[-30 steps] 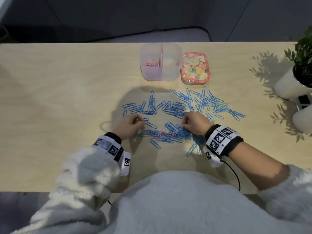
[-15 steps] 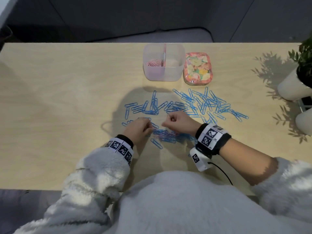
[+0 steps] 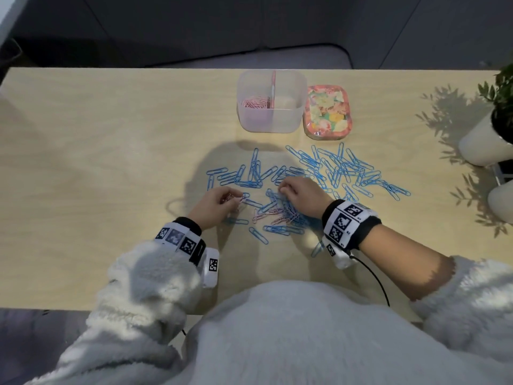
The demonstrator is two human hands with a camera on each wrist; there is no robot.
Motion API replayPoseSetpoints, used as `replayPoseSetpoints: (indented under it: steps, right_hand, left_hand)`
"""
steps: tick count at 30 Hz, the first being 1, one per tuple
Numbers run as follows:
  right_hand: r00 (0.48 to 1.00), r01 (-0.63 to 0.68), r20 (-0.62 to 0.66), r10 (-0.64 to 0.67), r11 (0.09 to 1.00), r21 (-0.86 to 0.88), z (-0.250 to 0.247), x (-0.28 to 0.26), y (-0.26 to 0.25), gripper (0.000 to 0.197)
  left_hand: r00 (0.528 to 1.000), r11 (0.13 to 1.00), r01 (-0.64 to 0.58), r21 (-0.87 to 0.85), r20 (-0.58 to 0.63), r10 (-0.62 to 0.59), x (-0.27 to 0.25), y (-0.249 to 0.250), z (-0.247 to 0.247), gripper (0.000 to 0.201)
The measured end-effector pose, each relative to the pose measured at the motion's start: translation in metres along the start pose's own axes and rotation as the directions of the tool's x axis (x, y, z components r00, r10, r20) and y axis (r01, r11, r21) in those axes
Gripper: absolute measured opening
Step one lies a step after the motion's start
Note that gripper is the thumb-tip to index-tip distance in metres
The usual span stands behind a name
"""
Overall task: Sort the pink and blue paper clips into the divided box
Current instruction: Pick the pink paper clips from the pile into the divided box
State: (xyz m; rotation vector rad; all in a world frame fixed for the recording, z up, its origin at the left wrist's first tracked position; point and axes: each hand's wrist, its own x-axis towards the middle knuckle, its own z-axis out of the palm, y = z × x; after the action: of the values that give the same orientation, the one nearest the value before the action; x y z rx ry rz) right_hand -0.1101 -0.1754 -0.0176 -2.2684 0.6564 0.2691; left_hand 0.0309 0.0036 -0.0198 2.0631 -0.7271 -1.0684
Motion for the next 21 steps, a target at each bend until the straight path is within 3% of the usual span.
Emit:
replayPoseSetpoints:
  steps: [4, 7, 9, 13, 17, 21]
  right_hand:
    - [0.995, 0.030, -0.103, -0.012, 0.983, 0.182, -0.004, -0.006, -0.001, 0.016]
    - [0.994, 0.105, -0.009, -0.105, 0.978, 0.182, 0.004, -0.013, -0.014, 0.009]
    - [0.988, 0.141, 0.064, -0.142, 0.990, 0.027, 0.013, -0.016, -0.024, 0.014]
    - [0.963, 0.269, 0.102, -0.249, 0.917, -0.294, 0.026, -0.010, -0.033, 0.026]
    - [0.943, 0.331, 0.170, -0.286, 0.856, -0.398, 0.023, -0.007, -0.035, 0.022]
    - [0.936, 0.345, 0.238, -0.260, 0.813, -0.469, 0.019, -0.007, -0.038, 0.020]
  left_hand:
    - [0.981, 0.910, 0.194, -0.367, 0.057, -0.187, 0.000, 0.006, 0.004, 0.025]
    - [0.958, 0.801, 0.287, -0.525, 0.169, -0.232, 0.001, 0.013, 0.005, 0.026]
    - [0.954, 0.807, 0.297, -0.511, 0.197, -0.226, 0.001, 0.013, 0.007, 0.027]
    - [0.976, 0.923, 0.181, -0.339, 0.178, -0.127, -0.002, 0.004, 0.011, 0.031]
    - [0.987, 0.968, 0.114, -0.222, 0.133, -0.086, -0.005, -0.001, 0.012, 0.023]
    - [0.989, 0.969, 0.135, -0.206, 0.089, -0.118, -0.001, 0.004, 0.011, 0.025]
